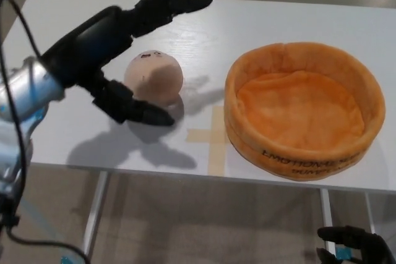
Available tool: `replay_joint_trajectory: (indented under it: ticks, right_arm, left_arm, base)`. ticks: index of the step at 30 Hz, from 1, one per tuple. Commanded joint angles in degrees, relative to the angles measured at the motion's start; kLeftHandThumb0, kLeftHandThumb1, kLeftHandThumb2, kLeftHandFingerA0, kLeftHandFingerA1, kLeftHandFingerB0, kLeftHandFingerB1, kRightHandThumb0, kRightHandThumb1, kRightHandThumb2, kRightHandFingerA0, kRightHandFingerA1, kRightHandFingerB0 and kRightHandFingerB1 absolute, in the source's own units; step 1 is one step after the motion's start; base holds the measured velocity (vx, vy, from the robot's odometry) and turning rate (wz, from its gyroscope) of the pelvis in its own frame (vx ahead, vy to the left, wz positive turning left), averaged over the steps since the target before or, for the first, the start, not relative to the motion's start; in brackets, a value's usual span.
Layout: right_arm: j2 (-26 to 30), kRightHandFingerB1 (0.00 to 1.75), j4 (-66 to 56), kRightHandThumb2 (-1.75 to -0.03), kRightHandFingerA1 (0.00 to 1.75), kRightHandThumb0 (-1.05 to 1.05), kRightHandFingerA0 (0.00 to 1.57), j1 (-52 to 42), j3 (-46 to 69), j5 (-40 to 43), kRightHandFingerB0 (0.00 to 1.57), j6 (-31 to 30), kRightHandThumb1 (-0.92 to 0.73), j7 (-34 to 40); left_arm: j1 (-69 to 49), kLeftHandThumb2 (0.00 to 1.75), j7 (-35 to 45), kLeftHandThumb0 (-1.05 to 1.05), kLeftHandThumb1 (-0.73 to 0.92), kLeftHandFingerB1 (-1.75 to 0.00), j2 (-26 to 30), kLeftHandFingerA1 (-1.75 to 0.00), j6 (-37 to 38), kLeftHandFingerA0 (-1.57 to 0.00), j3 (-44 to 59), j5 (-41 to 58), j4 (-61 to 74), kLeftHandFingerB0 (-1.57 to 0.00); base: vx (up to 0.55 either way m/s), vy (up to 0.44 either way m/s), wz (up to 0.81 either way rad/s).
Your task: Use the left hand to pick up the pink round toy on the left and place it inside the orange plate on the desk.
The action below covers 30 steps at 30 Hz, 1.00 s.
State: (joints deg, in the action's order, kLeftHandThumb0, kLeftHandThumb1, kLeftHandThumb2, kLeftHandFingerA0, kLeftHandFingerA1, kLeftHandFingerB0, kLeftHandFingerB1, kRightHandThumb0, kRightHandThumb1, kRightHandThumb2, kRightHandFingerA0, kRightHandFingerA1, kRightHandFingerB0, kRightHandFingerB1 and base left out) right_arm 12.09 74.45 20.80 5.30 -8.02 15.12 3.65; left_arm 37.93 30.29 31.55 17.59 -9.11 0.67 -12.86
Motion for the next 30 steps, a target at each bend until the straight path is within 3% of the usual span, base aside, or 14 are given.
replay_joint_trajectory:
  ticks: [1,4,5,8,9,10,21,30]
  right_arm:
    - [-0.19,0.5,0.72,-0.57,0.62,-0.3,0.72,-0.78,0.25,0.49,0.66,0.29,-0.58,0.34]
    - [-0.26,0.49,0.67,-0.57,0.61,-0.3,0.7,-0.83,0.27,0.57,0.65,0.13,-0.59,0.19]
    - [-0.28,0.49,0.7,-0.57,0.59,-0.3,0.7,-0.85,0.24,0.54,0.65,0.04,-0.59,0.2]
    - [-0.33,0.49,0.76,-0.57,0.59,-0.3,0.71,-0.9,0.11,0.38,0.65,-0.03,-0.59,0.39]
    - [-0.34,0.49,0.76,-0.57,0.59,-0.3,0.71,-0.9,0.09,0.36,0.65,-0.02,-0.59,0.43]
    - [-0.38,0.49,0.8,-0.57,0.63,-0.3,0.72,-0.93,-0.1,0.17,0.65,0.07,-0.58,0.48]
    - [-1.1,0.49,0.72,-0.56,0.61,-0.3,0.73,-1.02,0.15,0.57,0.67,0.2,-0.58,0.52]
    - [-0.93,0.49,0.72,-0.56,0.62,-0.3,0.74,-1.24,0.45,0.84,0.69,0.02,-0.57,0.29]
  left_arm:
    - [15.05,0.7,-19.69,-0.47,0.36,-0.11,-1.14,0.0,1.01,0.0,-12.44,-29.16,-22.33,0.0]
    - [19.1,0.75,-23.21,-0.56,0.39,-0.06,-1.83,0.0,-0.93,0.0,-17.24,-33.21,-29.16,0.0]
    - [19.95,0.56,-23.82,-0.69,0.34,-0.1,-2.03,0.0,-1.51,0.0,-18.33,-33.9,-30.55,0.0]
    - [21.82,0.58,-24.87,-0.72,0.35,-0.09,-2.6,0.0,-2.69,0.0,-20.71,-34.91,-33.61,0.0]
    - [22.2,0.58,-25.09,-0.72,0.35,-0.09,-2.71,0.0,-2.79,0.0,-21.17,-35.01,-34.23,0.0]
    - [24.45,0.8,-27.56,-0.64,0.37,-0.08,-4.36,0.0,-4.99,0.0,-24.52,-37.42,-38.34,0.0]
    - [29.57,0.8,-33.52,-0.66,0.38,-0.07,-10.48,0.0,-7.97,0.0,-34.31,-39.89,-51.37,0.0]
    - [29.59,0.79,-37.05,-0.64,0.38,-0.11,-12.34,0.0,-8.81,0.0,-37.72,-39.34,-58.48,0.0]
  base:
    - [0.0,0.0,0.0]
    - [0.0,0.0,0.0]
    - [0.0,0.0,0.0]
    - [0.0,0.0,0.0]
    - [0.0,0.0,0.0]
    - [0.0,0.0,0.0]
    - [0.0,0.0,0.0]
    - [0.0,0.0,0.0]
